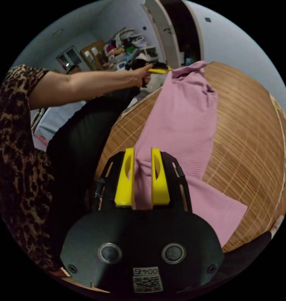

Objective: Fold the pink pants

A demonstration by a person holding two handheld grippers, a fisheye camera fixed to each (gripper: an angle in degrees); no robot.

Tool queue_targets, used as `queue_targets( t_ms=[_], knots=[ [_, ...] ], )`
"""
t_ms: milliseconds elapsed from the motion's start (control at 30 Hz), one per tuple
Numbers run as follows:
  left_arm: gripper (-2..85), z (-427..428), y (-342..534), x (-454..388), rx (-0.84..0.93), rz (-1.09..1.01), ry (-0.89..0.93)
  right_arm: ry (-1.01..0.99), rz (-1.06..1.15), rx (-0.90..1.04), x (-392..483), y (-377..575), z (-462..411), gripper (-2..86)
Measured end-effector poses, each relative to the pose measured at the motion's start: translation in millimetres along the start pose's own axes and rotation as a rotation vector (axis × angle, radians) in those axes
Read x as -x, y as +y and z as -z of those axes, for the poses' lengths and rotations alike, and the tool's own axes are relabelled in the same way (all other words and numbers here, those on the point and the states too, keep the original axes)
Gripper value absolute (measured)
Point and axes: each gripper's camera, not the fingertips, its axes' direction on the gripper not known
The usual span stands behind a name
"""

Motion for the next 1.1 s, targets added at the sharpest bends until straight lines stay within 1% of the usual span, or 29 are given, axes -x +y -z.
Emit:
queue_targets(
  t_ms=[67, 133, 233, 267, 300, 367, 433, 467, 500, 600, 667, 767, 833, 900, 967, 1033, 1100],
  knots=[
    [10.6, 4.1, -6.1, -38.9, -0.032, -0.132, -0.08, 0.044, -0.065, -0.085, -25.2, 6.7, 5.0, 9.7],
    [11.3, 7.3, -9.8, -67.4, -0.073, -0.188, -0.135, 0.062, -0.132, -0.071, -44.0, 10.3, -6.3, 9.8],
    [12.1, 13.0, -13.2, -96.8, -0.136, -0.201, -0.246, 0.077, -0.211, -0.01, -63.1, 15.5, -32.2, 8.6],
    [11.9, 10.4, -13.7, -98.2, -0.121, -0.186, -0.259, 0.076, -0.217, -0.029, -64.9, 15.5, -33.0, 8.4],
    [11.4, 7.6, -13.8, -96.8, -0.1, -0.179, -0.252, 0.078, -0.215, -0.022, -65.6, 14.9, -34.2, 8.4],
    [9.2, -10.5, -11.1, -82.4, 0.062, -0.162, -0.161, 0.091, -0.192, -0.013, -67.3, 14.7, -37.6, 8.2],
    [8.4, -18.9, -3.1, -71.6, 0.172, -0.184, -0.097, 0.085, -0.192, -0.015, -70.8, 15.8, -39.3, 8.1],
    [8.3, -18.8, 3.8, -65.7, 0.218, -0.202, -0.093, 0.074, -0.198, -0.016, -74.1, 16.4, -40.1, 8.1],
    [8.4, -16.6, 7.2, -63.0, 0.227, -0.208, -0.108, 0.067, -0.202, -0.016, -75.8, 16.8, -40.4, 8.0],
    [8.9, 6.6, 16.4, -54.3, 0.196, -0.204, -0.169, 0.033, -0.226, -0.022, -84.5, 18.7, -41.9, 7.8],
    [8.9, 27.6, 17.7, -73.4, 0.073, -0.22, -0.197, 0.021, -0.236, -0.022, -88.3, 19.6, -43.3, 7.7],
    [9.9, 35.0, 12.6, -110.7, -0.019, -0.274, -0.187, 0.023, -0.233, -0.021, -89.7, 20.0, -45.7, 7.6],
    [12.3, 33.5, 7.7, -118.7, -0.04, -0.253, -0.168, 0.022, -0.233, -0.022, -90.5, 20.7, -46.7, 7.5],
    [16.2, 23.5, 3.0, -127.7, -0.016, -0.246, -0.107, 0.017, -0.238, -0.026, -91.7, 21.8, -47.5, 7.5],
    [19.7, 5.5, 3.3, -159.7, 0.023, -0.33, -0.083, 0.015, -0.238, -0.026, -92.0, 21.9, -48.9, 7.4],
    [20.5, -8.3, 10.2, -190.8, 0.032, -0.423, -0.111, 0.013, -0.236, -0.027, -91.9, 21.9, -50.2, 7.3],
    [20.1, -28.7, 17.9, -217.0, 0.083, -0.504, -0.173, 0.008, -0.237, -0.029, -91.9, 22.2, -51.2, 7.1]
  ],
)
